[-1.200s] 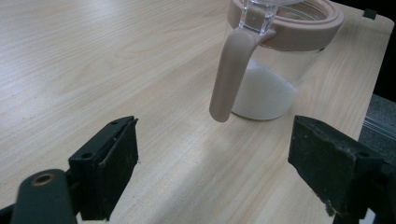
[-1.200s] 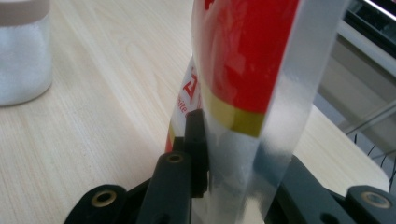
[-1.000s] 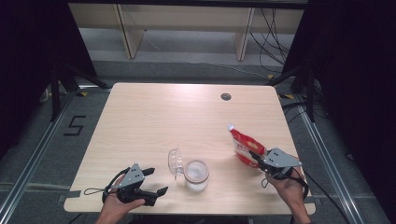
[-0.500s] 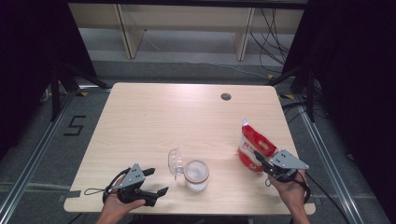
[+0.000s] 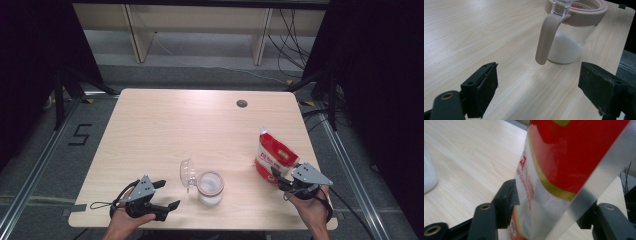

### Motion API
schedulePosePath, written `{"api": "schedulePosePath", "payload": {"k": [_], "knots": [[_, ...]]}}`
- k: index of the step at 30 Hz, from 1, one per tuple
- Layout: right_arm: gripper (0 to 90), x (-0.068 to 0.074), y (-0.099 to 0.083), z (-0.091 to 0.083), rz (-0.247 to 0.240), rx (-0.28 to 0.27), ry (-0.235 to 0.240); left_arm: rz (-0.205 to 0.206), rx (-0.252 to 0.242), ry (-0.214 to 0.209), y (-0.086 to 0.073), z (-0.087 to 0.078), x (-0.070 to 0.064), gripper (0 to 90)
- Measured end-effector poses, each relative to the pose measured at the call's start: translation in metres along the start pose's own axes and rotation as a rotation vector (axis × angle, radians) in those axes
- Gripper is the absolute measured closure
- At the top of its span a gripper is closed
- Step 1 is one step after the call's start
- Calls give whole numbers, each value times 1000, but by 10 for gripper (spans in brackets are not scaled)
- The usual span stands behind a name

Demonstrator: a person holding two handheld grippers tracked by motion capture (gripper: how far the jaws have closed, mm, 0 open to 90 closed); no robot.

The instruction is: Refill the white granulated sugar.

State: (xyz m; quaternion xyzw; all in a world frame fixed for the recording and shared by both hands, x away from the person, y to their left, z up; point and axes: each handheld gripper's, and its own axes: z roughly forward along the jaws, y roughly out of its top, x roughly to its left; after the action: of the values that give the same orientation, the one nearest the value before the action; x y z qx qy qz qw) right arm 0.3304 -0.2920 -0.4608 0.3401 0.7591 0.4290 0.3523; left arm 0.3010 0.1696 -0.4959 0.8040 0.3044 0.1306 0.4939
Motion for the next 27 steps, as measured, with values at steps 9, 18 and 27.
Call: {"api": "schedulePosePath", "payload": {"k": [9, 18, 27], "knots": [[385, 5, -1, -12, 47, -12, -21, 1, 4, 2, 1, -1, 2, 154], [343, 11, -1, -17, 64, 7, -21, -29, -5, 4, 1, -1, 0, 154], [303, 15, -6, -24, 84, 10, -31, -11, -6, 12, 2, -1, 2, 154]]}}
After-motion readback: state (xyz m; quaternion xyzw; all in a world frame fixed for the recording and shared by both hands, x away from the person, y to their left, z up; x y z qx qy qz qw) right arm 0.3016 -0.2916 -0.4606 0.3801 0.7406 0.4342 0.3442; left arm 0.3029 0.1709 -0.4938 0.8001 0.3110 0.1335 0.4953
